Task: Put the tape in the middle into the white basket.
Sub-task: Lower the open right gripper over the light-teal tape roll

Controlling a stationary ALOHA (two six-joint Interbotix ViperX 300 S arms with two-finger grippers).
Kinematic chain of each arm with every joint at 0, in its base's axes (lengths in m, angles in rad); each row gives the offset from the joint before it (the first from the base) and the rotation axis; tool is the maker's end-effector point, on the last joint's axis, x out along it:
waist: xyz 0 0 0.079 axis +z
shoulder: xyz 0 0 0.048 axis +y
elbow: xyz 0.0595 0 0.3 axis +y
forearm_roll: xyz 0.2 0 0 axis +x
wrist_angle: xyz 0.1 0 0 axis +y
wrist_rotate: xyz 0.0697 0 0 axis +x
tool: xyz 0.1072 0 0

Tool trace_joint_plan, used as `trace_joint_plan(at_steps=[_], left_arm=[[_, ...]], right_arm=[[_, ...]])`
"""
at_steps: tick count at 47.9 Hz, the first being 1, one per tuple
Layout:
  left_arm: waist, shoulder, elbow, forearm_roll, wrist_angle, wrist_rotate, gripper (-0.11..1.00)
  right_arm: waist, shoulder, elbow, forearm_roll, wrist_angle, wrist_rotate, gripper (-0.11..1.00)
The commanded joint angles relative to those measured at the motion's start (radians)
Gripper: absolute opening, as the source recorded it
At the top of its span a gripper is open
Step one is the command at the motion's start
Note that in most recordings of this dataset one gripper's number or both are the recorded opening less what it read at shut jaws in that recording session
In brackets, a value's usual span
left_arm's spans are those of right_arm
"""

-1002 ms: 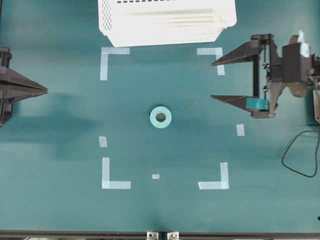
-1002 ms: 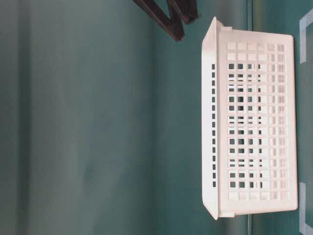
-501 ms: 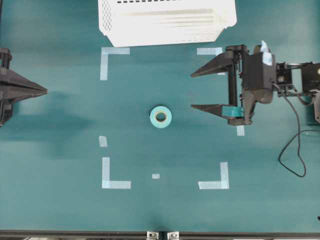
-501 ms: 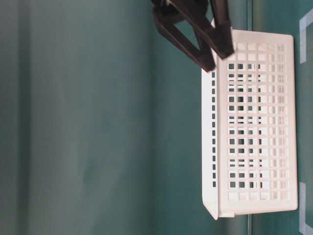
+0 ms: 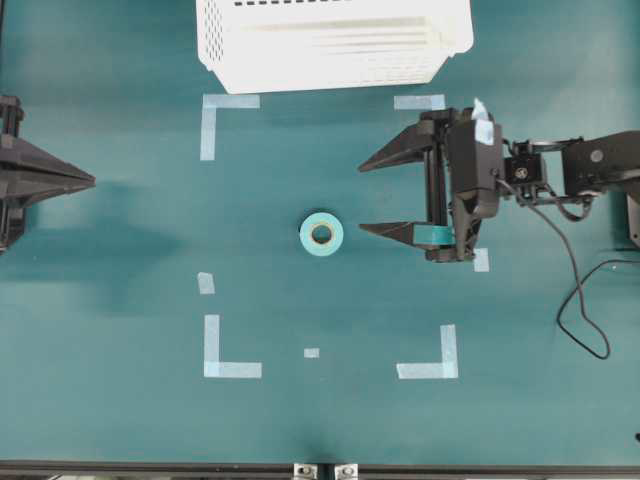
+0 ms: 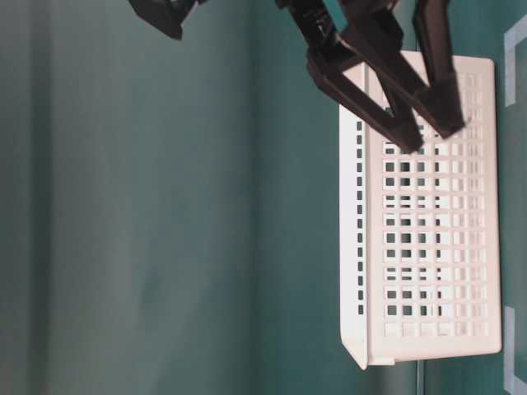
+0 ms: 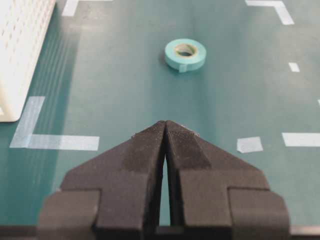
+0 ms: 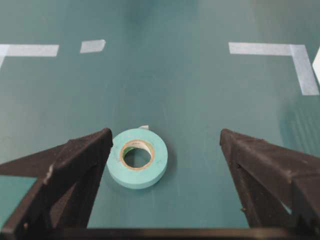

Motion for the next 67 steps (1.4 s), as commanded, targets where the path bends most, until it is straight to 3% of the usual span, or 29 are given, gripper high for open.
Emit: trace_joint_plan(at_steps=[1,67], left_arm=[[0.008,0.006,-0.011,-0.002,-0.009,0.002,-0.11],[0.017,0.006,-0.003,-0.002,-0.018,0.002,-0.11]], right_arm=[[0.009,0.012,-0.034,-0.002,-0.011,0.003,1.0],[0.043,0.295,-0.187,-0.002,-0.006,0.101,1.0]])
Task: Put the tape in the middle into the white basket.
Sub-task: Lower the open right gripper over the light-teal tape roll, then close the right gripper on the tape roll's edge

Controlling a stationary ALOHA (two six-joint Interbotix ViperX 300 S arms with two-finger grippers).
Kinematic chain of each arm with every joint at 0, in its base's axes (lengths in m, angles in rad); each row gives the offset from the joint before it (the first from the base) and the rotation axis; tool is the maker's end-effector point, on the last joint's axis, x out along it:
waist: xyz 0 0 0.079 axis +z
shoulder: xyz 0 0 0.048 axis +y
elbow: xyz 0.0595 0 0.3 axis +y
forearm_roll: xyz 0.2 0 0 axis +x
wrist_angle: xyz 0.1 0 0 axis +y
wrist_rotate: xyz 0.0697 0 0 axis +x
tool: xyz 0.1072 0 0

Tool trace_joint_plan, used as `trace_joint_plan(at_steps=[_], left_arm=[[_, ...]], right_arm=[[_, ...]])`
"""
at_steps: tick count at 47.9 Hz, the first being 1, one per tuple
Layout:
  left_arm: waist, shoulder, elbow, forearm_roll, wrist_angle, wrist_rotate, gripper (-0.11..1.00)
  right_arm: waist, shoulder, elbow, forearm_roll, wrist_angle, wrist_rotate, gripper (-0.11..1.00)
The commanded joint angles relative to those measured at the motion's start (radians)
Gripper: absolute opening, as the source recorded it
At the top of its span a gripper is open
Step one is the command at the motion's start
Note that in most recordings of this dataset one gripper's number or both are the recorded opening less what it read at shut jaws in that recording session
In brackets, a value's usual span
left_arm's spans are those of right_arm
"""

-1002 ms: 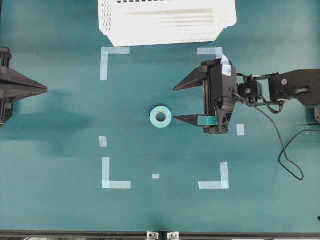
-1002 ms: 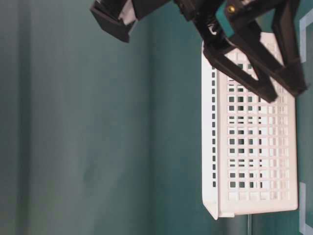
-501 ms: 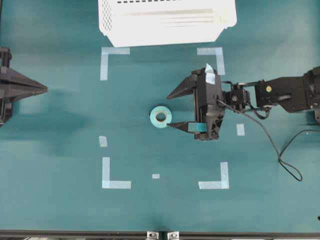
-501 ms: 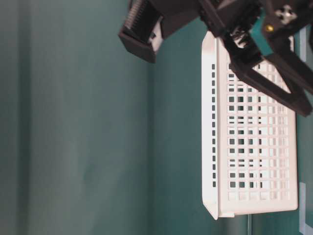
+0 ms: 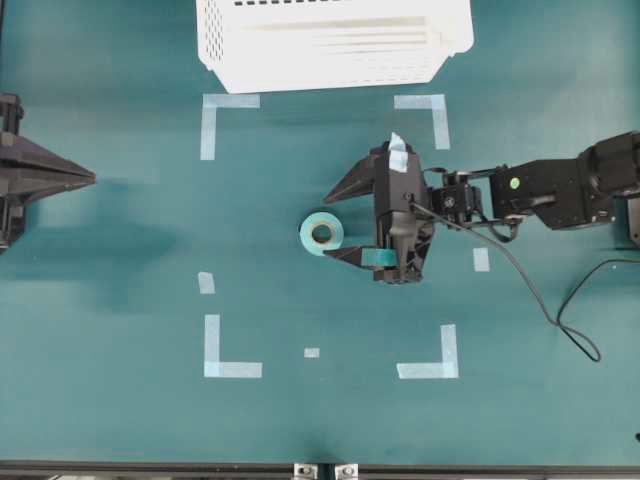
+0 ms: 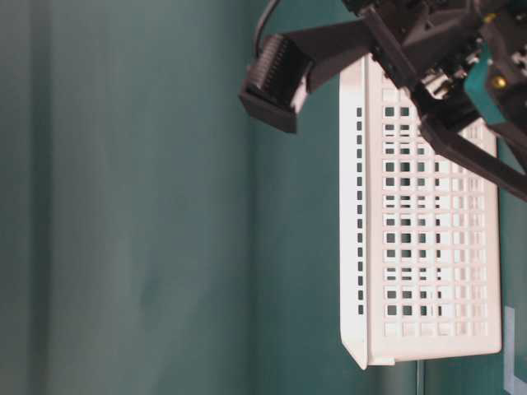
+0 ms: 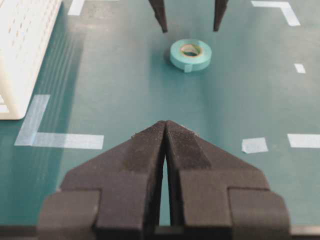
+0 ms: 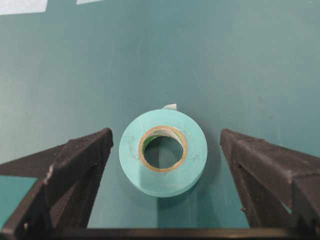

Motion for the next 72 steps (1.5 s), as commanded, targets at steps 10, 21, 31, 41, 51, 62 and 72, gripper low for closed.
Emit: trace_joint_plan(at_steps=[10,21,31,41,51,62,72], left_arm=[[0.003,0.008,-0.012,0.0,-0.009,0.002,-0.11],[0.003,0.008,-0.012,0.0,-0.009,0.002,-0.11],[0.002,0.008,-0.012,0.0,-0.009,0.002,-0.11],[0.003,0.008,-0.012,0.0,-0.009,0.002,-0.11],[0.003,0.008,-0.012,0.0,-0.009,0.002,-0.11],[0.003,0.008,-0.012,0.0,-0.009,0.002,-0.11],[0.003,0.008,-0.012,0.0,-0.009,0.002,-0.11]], right_arm=[[0.005,0.034,-0.041,0.002,-0.005,0.02,1.0],[0.003,0.057,-0.048,0.002,-0.005,0.044,1.0],[0.003,0.078,-0.063,0.0,-0.003,0.046,1.0],[0.003,0.095,-0.072,0.0,-0.002,0.046,1.0],[0.003,0.094,-0.072,0.003,-0.002,0.046,1.0],[0.005,0.077,-0.072,0.002,0.023,0.046,0.99],[0.009,0.021,-0.071,0.002,0.071,0.046,0.68]])
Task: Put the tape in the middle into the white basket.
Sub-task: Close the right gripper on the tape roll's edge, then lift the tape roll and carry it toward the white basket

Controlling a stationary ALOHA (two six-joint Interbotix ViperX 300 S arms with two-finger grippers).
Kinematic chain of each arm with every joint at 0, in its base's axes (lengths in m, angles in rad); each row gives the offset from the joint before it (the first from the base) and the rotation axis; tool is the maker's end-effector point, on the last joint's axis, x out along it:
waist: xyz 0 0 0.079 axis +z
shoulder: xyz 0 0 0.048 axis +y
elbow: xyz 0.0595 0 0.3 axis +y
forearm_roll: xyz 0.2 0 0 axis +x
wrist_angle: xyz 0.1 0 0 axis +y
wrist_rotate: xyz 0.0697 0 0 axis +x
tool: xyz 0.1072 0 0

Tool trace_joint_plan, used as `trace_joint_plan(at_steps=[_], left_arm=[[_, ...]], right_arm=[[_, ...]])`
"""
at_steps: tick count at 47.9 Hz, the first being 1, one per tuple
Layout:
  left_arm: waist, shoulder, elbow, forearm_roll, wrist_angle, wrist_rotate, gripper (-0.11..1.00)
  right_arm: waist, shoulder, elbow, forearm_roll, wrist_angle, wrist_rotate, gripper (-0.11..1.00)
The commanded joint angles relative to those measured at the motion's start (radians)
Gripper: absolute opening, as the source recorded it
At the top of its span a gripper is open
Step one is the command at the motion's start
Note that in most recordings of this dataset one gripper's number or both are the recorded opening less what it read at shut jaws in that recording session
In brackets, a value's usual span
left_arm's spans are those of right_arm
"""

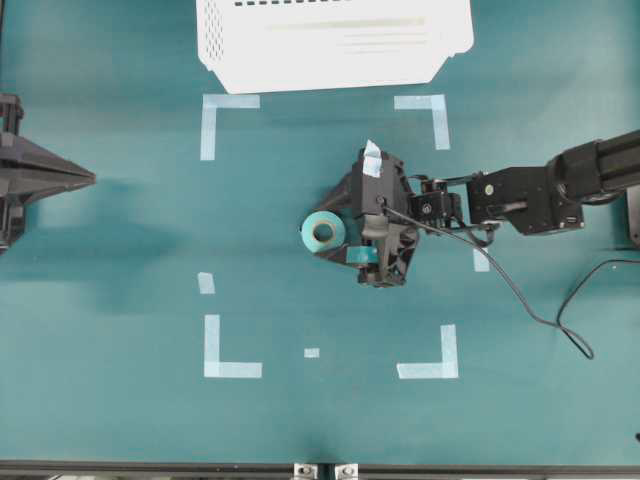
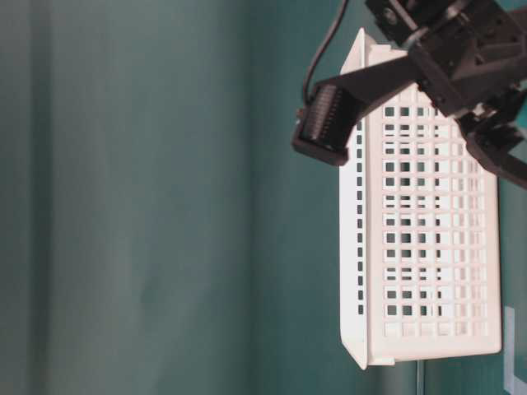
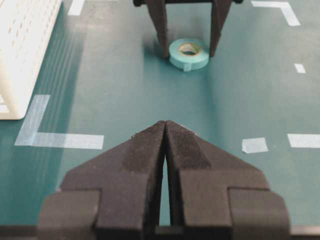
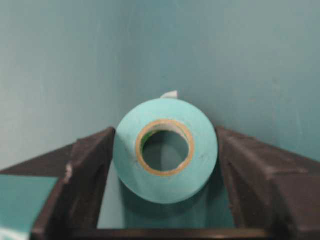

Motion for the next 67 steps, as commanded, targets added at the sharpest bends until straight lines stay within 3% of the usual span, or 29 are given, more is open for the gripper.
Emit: trace_joint_plan(at_steps=[1,26,67], left_arm=[[0.003,0.009,-0.012,-0.002,-0.009,0.002,-0.11],[0.003,0.008,-0.012,-0.002,-0.009,0.002,-0.11],[0.003,0.008,-0.012,-0.002,-0.009,0.002,-0.11]], right_arm=[[0.008,-0.054,-0.012,0.0,0.011,0.002,0.67],[0.006,-0.095,-0.011,-0.002,0.028,0.002,0.67],[-0.044,-0.39,-0.034,-0.003,0.287,-0.005,0.67]])
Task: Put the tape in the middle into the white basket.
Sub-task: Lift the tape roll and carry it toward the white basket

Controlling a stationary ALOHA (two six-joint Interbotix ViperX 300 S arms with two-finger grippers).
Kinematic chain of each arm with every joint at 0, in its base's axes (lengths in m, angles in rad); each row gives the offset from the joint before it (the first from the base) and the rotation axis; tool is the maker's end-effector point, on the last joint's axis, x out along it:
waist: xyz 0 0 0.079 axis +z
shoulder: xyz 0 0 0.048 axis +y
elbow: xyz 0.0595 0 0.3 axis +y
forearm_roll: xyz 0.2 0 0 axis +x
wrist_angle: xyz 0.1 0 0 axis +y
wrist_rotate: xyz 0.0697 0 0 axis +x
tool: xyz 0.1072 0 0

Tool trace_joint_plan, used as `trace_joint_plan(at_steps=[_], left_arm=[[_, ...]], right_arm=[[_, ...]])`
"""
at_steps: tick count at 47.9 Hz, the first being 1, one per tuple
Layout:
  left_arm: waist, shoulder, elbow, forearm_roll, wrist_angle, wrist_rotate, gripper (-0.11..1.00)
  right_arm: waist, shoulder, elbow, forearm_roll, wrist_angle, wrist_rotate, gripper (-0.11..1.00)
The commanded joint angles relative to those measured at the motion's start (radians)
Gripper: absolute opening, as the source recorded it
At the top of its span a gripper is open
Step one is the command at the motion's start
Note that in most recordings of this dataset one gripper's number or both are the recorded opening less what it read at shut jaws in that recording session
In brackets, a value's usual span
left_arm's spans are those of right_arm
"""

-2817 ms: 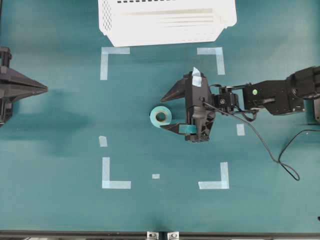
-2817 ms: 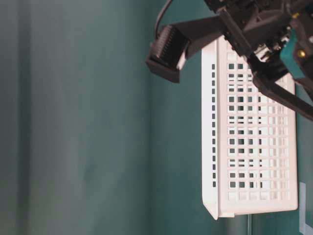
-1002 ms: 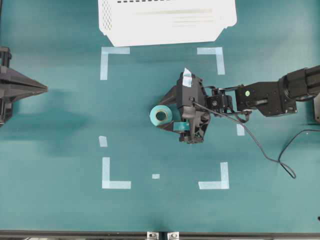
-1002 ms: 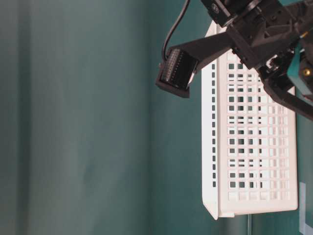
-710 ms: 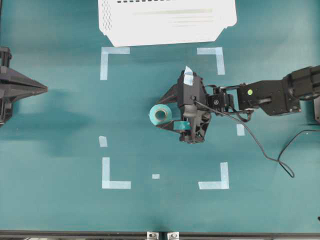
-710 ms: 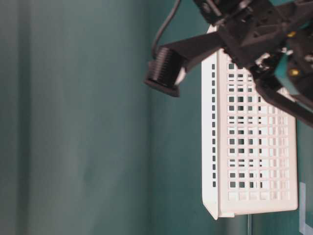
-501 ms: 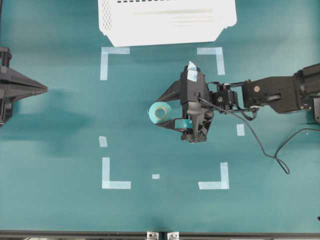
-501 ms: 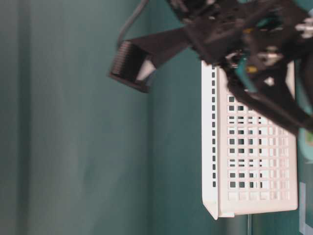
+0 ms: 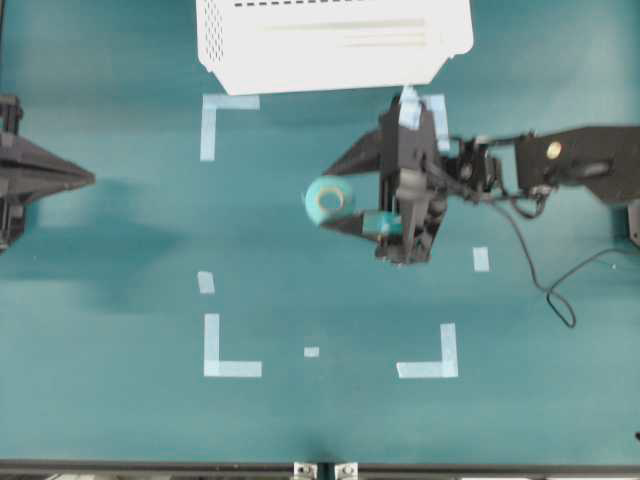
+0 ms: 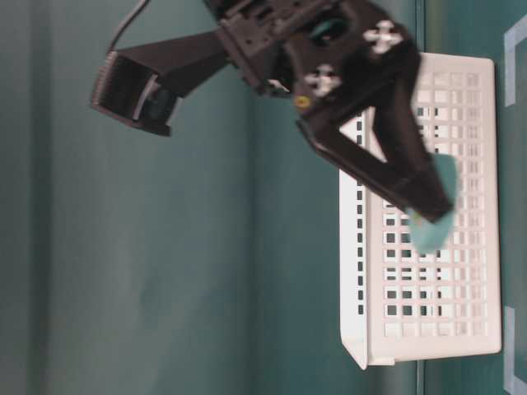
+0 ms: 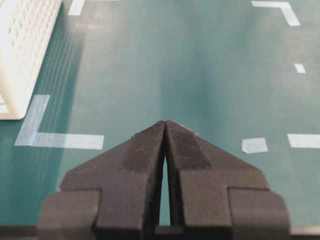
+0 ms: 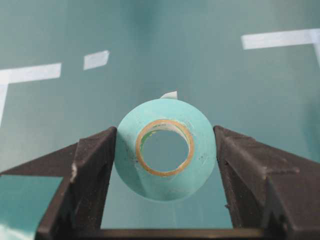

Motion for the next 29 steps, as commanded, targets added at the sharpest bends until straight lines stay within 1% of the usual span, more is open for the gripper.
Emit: trace_joint_plan(at_steps=[1,18,29], left_arm=[[0.003,0.008,-0.012,-0.002,-0.009,0.002,-0.11],[0.003,0.008,-0.012,-0.002,-0.009,0.002,-0.11],[0.003,0.008,-0.012,-0.002,-0.009,0.002,-0.11]], right_arm=[[-0.011,-0.055,-0.034,-0.003,0.025,-0.002,0.67],[-0.06,-0.112,-0.081,-0.014,0.153,-0.002,0.67],[-0.075,-0.115,-0.095,-0.017,0.173,-0.002,0.67]])
